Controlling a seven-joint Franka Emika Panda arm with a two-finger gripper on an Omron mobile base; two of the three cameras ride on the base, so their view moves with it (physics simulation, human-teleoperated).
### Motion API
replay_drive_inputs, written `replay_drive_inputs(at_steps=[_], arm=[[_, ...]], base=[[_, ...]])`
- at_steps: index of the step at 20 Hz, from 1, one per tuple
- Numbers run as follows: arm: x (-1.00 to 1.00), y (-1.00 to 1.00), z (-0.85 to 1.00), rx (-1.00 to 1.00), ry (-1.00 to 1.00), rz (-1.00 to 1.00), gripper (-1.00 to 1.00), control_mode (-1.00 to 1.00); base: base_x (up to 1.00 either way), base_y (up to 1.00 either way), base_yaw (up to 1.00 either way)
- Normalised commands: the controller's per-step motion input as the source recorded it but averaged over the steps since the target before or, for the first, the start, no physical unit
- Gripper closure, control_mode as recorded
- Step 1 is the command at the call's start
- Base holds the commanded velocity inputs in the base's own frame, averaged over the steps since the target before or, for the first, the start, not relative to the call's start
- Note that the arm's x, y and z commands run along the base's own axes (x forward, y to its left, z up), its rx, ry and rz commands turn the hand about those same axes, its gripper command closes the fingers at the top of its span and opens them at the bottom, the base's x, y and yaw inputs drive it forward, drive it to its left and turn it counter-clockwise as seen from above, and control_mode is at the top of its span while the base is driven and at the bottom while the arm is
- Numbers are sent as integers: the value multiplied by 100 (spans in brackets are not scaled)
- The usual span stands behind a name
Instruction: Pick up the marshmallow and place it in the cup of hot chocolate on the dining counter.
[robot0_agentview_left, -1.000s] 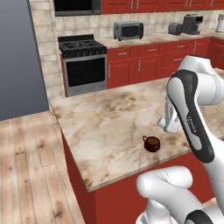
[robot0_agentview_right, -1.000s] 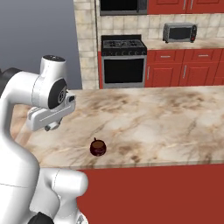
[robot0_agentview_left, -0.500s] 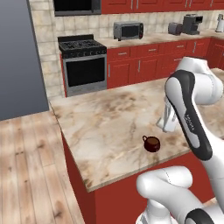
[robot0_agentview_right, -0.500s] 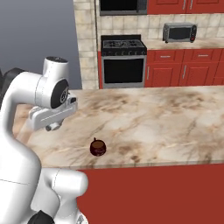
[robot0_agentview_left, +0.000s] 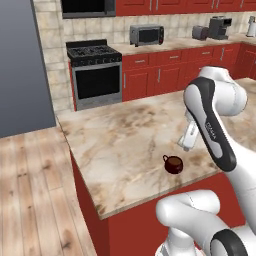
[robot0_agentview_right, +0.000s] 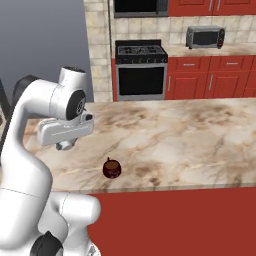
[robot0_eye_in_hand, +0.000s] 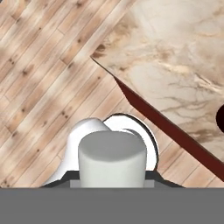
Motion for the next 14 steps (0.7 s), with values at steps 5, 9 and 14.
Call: replay_drive_inputs(at_steps=[5, 9, 14], arm=[[0, 0, -8, -4, 3, -1, 100, -100], [20, 1, -7, -12, 4, 0, 100, -100], [44, -11, -10, -33, 4, 0, 100, -100]], base=[[0, 0, 0], [0, 0, 0], [0, 0, 0]])
